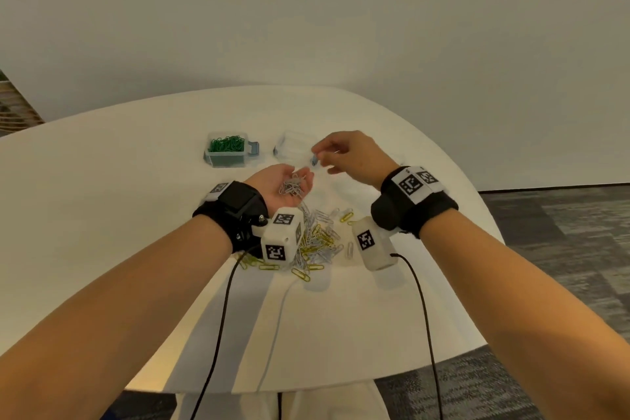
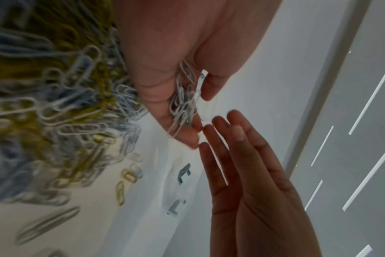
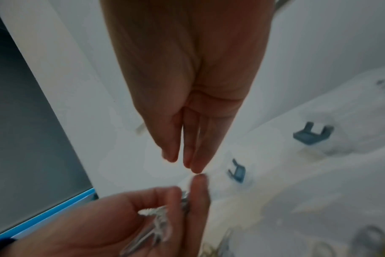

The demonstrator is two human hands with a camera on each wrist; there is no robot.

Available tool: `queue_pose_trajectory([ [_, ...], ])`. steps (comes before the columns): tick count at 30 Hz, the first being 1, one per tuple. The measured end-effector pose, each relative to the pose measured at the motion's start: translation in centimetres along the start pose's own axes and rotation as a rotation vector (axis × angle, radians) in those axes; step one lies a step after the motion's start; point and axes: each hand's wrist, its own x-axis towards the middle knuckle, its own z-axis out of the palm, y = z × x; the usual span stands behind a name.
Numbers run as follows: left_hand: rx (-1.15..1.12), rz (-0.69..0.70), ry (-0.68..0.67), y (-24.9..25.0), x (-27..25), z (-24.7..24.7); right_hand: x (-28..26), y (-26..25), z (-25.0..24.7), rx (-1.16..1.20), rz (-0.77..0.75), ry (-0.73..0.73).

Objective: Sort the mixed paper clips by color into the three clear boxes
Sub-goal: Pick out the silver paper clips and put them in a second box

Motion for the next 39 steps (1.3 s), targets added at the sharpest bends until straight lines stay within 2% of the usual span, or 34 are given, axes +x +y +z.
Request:
queue_pose_trajectory([
  [3,0.107,0.093,-0.024,3.3,1.2,1.8,-0.5,1.7,-1.8,0.045,0.077,0.111],
  [6,0.151,0.257,-0.008,6.5,2.4,4.2,-1.3,3.5,-2.1,0.069,0.13,0.088],
  [8,0.28,0.393,0.028,7.6,3.4,5.4,-1.9,4.2,-1.8,0.053,0.141,0.056],
  [9,0.456,0.464,0.081,7.9,4.0,5.6,-2.2,4.5,-1.6,0.048,0.146,0.042],
  [10,0.741,0.512,0.148,8.0,4.6,5.7,-2.6,4.7,-1.5,0.043,0.153,0.032],
  [12,1.462,0.527,0.271,8.0,5.4,5.2,-3.2,4.9,-1.6,0.011,0.183,0.008],
  [13,1.746,0.519,0.29,7.9,5.7,4.8,-3.4,5.0,-1.8,-0.033,0.216,-0.017],
  [14,1.925,0.497,0.289,7.7,5.6,4.3,-3.7,5.0,-2.1,-0.109,0.262,-0.061],
  [16,2.129,0.458,0.275,7.0,5.0,3.8,-4.7,5.1,-2.7,-0.337,0.399,-0.219],
  [19,2.25,0.446,0.253,6.0,4.1,3.1,-6.7,5.4,-2.4,-0.634,0.58,-0.415],
  [21,2.292,0.45,0.254,5.4,3.2,2.8,-7.6,5.7,-1.0,-0.689,0.58,-0.42],
  [23,2.308,0.46,0.263,4.8,2.0,2.9,-7.8,5.4,0.8,-0.686,0.494,-0.389],
  [25,2.272,0.569,0.258,4.5,0.6,3.0,-7.3,4.8,2.5,-0.653,0.344,-0.353],
  [27,2.177,0.67,0.282,4.0,-1.3,2.9,-6.2,4.2,3.2,-0.533,0.269,-0.3],
  [28,2.176,0.644,0.285,3.8,-2.2,2.7,-5.3,4.1,3.0,-0.49,0.263,-0.255],
  [31,2.321,0.279,0.258,2.3,-3.9,1.1,-2.8,4.3,2.0,-0.555,0.304,-0.159],
  [32,2.349,0.217,0.276,1.7,-3.8,0.2,-2.2,4.3,2.1,-0.635,0.318,-0.168],
  [34,2.363,0.233,0.359,0.8,-3.2,-1.4,-1.4,3.8,3.6,-0.705,0.298,-0.22],
  [39,2.295,0.375,0.47,-1.5,-1.6,-3.3,-1.7,0.9,8.2,-0.632,0.157,-0.324],
])
